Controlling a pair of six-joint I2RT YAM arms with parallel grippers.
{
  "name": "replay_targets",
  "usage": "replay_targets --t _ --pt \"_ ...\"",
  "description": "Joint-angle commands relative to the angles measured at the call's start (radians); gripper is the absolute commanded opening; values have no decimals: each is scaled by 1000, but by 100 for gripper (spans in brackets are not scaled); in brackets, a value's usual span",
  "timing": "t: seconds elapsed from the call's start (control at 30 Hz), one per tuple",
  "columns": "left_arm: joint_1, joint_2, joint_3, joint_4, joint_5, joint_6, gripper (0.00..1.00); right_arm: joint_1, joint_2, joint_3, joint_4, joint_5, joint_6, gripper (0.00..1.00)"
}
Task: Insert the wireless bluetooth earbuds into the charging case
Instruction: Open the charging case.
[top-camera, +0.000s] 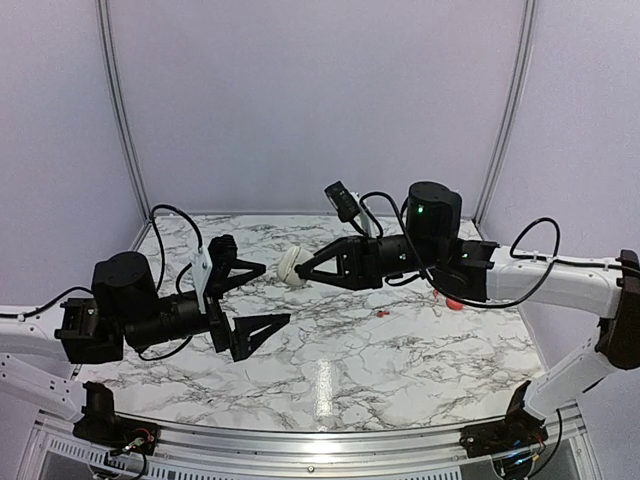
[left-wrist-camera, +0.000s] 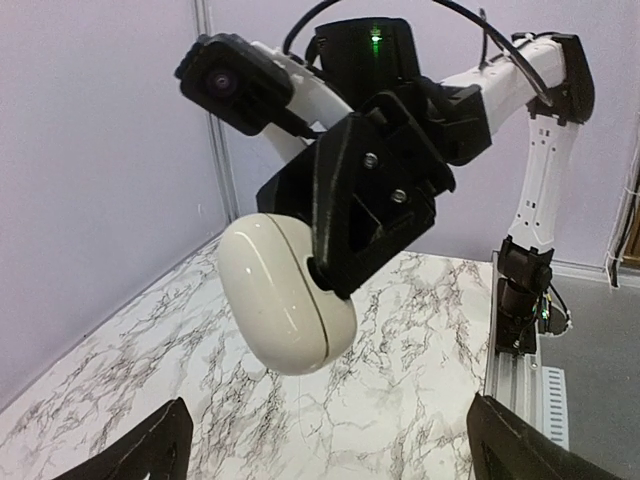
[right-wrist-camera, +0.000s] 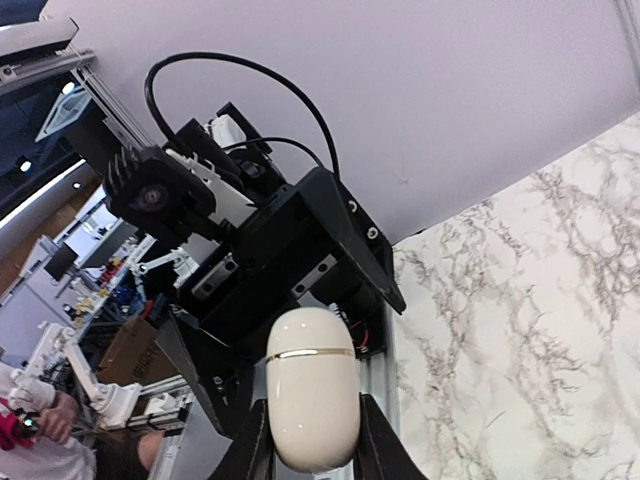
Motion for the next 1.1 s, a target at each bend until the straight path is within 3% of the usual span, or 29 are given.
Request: replay_targets --t 0.0,0.5,0.73,1.07 --pt "9 17 91 -40 -92 -155 99 0 -36 29 -75 106 -164 0" --pt "165 87 169 -80 153 -371 99 -1 -53 21 -89 96 -242 1" --pt "204 142 216 -189 59 -377 99 -1 -43 28 -88 63 -243 0" --pt "276 75 161 -152 53 -420 99 0 -30 38 -99 5 -268 0"
